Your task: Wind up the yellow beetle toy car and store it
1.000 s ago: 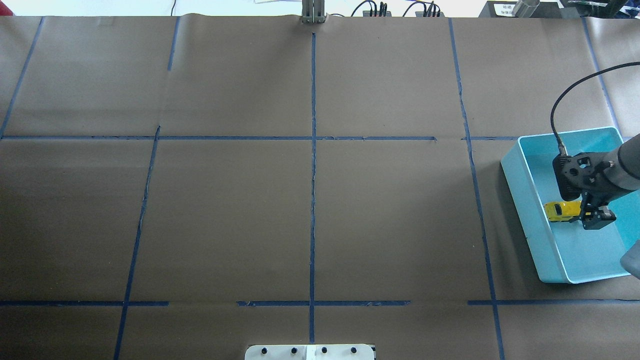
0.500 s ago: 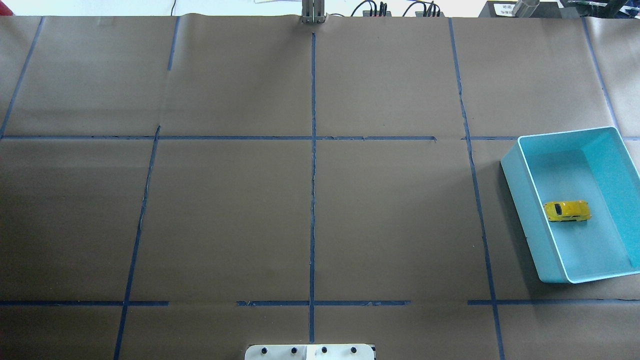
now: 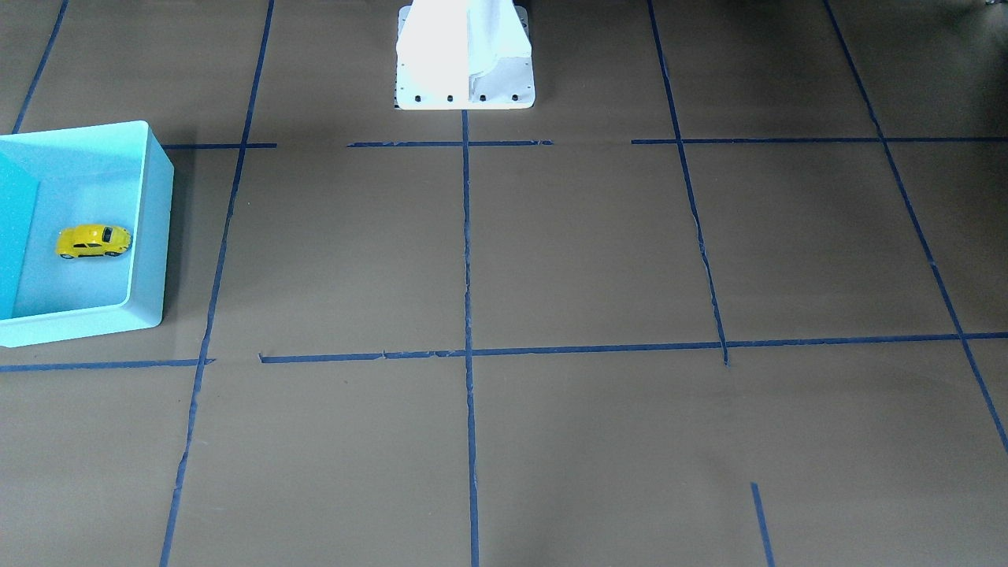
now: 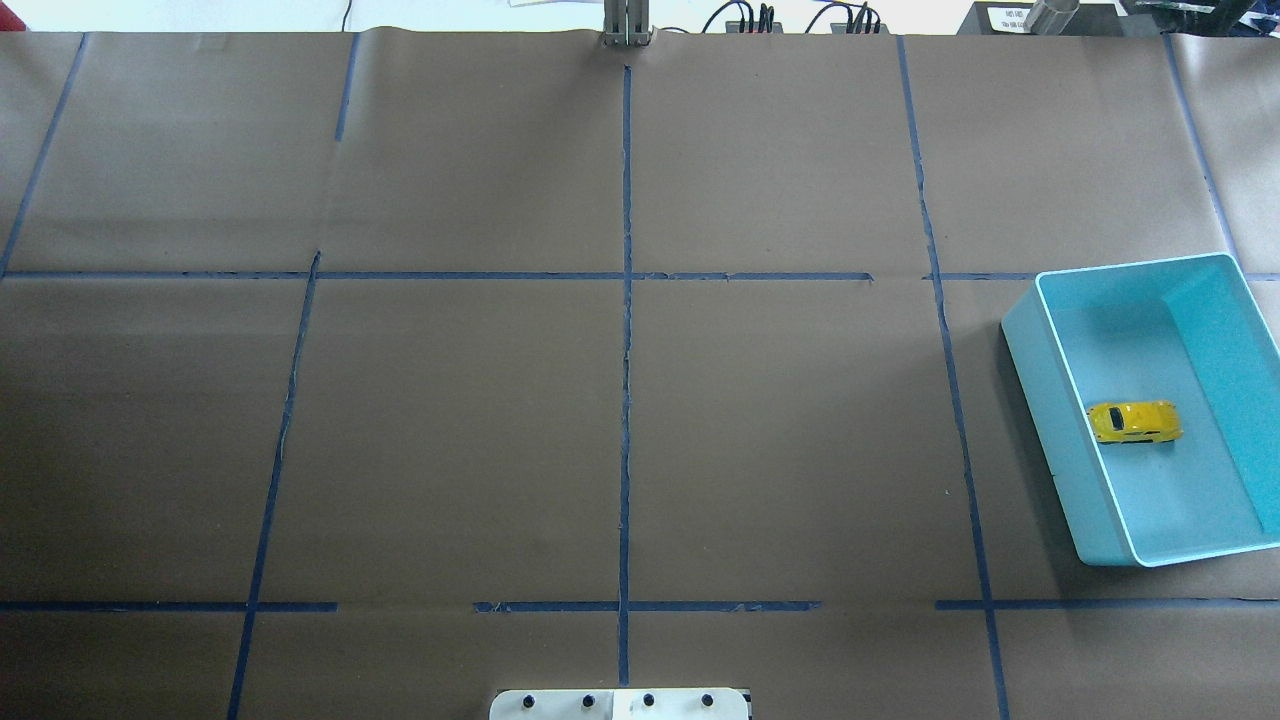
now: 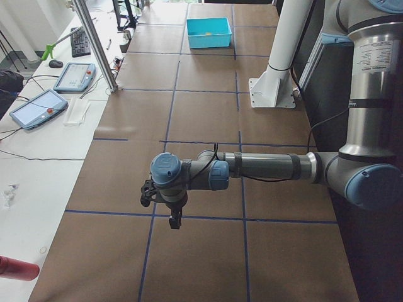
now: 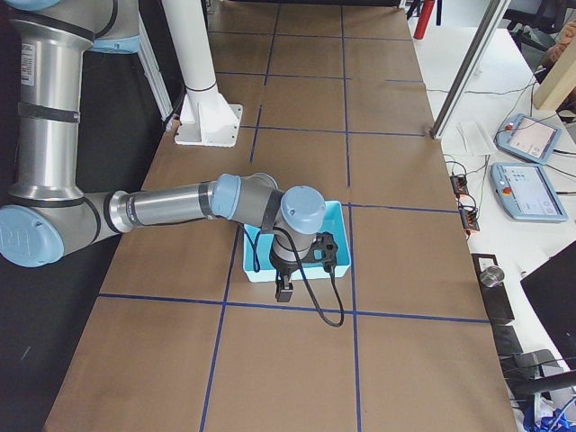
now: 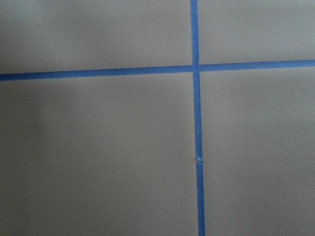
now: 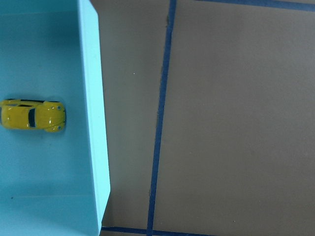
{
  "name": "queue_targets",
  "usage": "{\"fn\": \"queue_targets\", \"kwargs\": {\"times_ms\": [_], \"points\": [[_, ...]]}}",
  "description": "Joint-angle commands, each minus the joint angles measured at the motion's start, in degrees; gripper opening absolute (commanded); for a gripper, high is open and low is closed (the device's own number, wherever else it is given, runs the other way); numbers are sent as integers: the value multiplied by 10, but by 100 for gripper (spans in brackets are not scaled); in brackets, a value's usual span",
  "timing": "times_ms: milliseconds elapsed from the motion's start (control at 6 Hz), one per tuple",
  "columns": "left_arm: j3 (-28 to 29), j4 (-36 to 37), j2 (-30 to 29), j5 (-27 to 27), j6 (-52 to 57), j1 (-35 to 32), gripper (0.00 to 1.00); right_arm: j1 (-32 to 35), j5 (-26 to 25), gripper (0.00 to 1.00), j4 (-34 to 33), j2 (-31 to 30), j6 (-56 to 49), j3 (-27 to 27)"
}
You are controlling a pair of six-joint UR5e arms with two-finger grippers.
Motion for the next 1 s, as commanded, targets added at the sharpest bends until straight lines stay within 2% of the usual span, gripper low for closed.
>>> {"fn": "queue_targets", "kwargs": {"times_ms": [0,500,667,833], "points": [[-1,0,0,0,0,0,100,42,0,100,10,18,20,-51],[-4,0,1,0,0,0,100,32,-12,100,14,22,32,-51],[-3,0,1,0,-1,0,100,23,-24,100,39,22,34,-53],[-3,0,1,0,-1,0,100,24,-23,100,94,16,34,-77]]}}
